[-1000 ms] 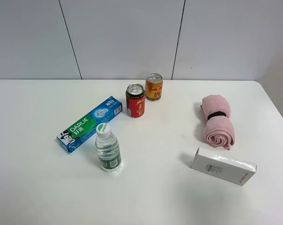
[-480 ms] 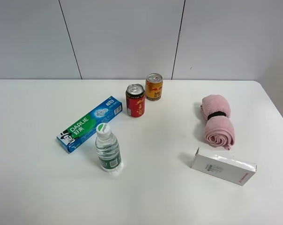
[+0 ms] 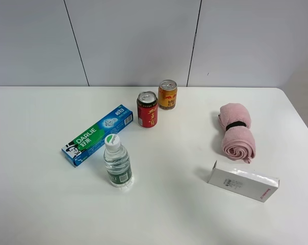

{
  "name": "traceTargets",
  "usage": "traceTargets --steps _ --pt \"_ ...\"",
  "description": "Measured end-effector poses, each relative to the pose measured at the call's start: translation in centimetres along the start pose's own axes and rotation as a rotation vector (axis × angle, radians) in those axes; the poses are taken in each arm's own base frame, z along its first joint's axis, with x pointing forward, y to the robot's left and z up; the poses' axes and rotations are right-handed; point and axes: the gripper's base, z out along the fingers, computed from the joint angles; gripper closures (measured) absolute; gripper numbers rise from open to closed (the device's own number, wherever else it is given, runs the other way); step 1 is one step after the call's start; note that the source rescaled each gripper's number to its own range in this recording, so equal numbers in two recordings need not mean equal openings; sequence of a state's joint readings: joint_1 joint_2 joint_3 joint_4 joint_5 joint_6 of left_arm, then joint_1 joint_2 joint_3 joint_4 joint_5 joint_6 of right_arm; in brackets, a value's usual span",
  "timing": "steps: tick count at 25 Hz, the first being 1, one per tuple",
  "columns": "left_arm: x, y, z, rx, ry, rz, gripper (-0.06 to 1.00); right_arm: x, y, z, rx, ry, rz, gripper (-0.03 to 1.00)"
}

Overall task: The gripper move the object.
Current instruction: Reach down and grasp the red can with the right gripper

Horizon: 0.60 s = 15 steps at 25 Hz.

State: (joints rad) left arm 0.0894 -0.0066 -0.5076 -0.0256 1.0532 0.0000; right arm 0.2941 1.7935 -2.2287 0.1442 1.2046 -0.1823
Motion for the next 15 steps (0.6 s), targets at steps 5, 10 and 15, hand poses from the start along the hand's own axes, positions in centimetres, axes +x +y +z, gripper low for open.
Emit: traceTargets --steps 5,10,15 --pt "0.0 0.0 0.0 0.0 0.0 0.0 -0.06 2.2 5.4 10.4 -0.075 0.209 -0.124 -0.03" --pt "0.0 0.0 0.0 0.0 0.0 0.0 -0.06 5.6 11.3 17.4 -0.12 0.365 -0.257 -0.03" --pt "0.0 0.0 0.0 0.0 0.0 0.0 -0.06 8.1 15.2 20.6 -0.136 0.443 -0.345 -0.03"
